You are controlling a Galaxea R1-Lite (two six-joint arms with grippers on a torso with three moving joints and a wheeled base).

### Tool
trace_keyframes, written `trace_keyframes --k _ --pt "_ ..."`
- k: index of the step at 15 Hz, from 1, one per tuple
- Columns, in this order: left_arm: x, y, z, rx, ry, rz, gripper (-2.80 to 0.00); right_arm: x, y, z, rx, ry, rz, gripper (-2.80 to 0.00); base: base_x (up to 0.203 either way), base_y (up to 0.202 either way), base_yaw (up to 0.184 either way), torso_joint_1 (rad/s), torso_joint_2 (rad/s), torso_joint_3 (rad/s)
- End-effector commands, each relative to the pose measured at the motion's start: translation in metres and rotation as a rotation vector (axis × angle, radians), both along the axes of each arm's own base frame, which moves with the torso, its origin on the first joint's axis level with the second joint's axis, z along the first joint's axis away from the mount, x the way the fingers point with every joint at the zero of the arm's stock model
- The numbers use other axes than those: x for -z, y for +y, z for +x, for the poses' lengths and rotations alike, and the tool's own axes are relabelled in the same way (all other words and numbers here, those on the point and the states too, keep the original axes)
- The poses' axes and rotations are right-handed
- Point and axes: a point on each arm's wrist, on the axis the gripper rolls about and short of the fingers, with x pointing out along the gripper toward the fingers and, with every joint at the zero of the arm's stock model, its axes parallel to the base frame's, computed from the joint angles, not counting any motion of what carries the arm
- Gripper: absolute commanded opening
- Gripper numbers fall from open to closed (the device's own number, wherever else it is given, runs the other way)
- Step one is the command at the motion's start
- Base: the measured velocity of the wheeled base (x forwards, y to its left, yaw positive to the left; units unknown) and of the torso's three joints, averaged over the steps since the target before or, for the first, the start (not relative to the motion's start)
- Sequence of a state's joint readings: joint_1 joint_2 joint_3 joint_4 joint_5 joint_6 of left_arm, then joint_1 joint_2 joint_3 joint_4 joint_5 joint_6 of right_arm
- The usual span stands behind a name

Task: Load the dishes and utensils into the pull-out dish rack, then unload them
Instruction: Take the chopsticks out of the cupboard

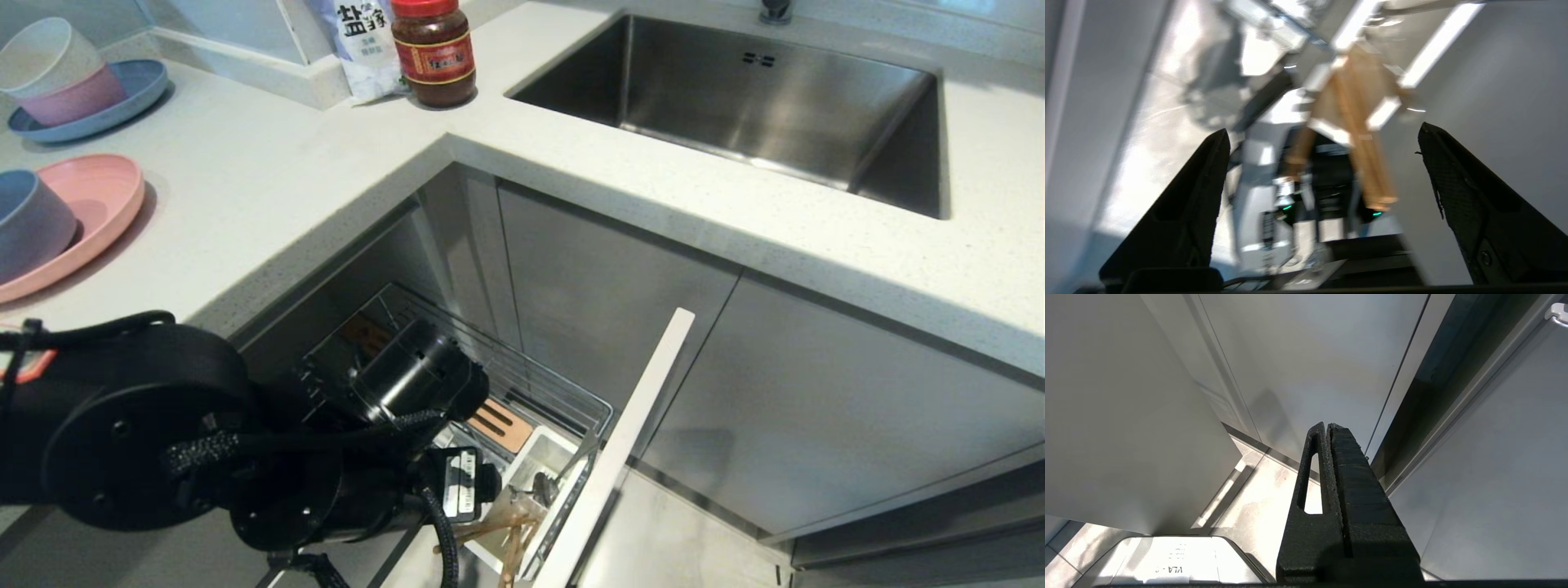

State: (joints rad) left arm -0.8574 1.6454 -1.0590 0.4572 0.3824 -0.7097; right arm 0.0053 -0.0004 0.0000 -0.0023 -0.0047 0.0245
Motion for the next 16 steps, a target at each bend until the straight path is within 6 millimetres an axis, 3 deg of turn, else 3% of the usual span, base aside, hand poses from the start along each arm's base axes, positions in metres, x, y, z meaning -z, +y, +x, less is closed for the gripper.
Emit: trace_keyframes --k 1,5,10,16 --pt "-0.009 0.012 0.005 -0.017 0.023 0.03 0.0 0.0 0.0 0.0 0.0 -0.003 0.0 -2.8 0.0 0.0 0.0 0.0 0.0 0.0" --pt "-0.009 0.021 0.009 0.065 0.177 0.033 0.0 0.0 0.0 0.0 0.0 -0.003 0.0 -2.8 0.0 0.0 0.0 0.0 0.0 0.0" --pt "0.019 0.023 0.034 0.112 0.337 0.066 0.0 0.0 0.0 0.0 0.0 -0.003 0.0 -2.8 0.0 0.0 0.0 0.0 0.0 0.0" --pt "0.036 0.028 0.056 0.167 0.5 0.03 0.0 0.0 0.0 0.0 -0.001 -0.003 0.0 -2.8 0.0 0.0 0.0 0.0 0.0 0.0"
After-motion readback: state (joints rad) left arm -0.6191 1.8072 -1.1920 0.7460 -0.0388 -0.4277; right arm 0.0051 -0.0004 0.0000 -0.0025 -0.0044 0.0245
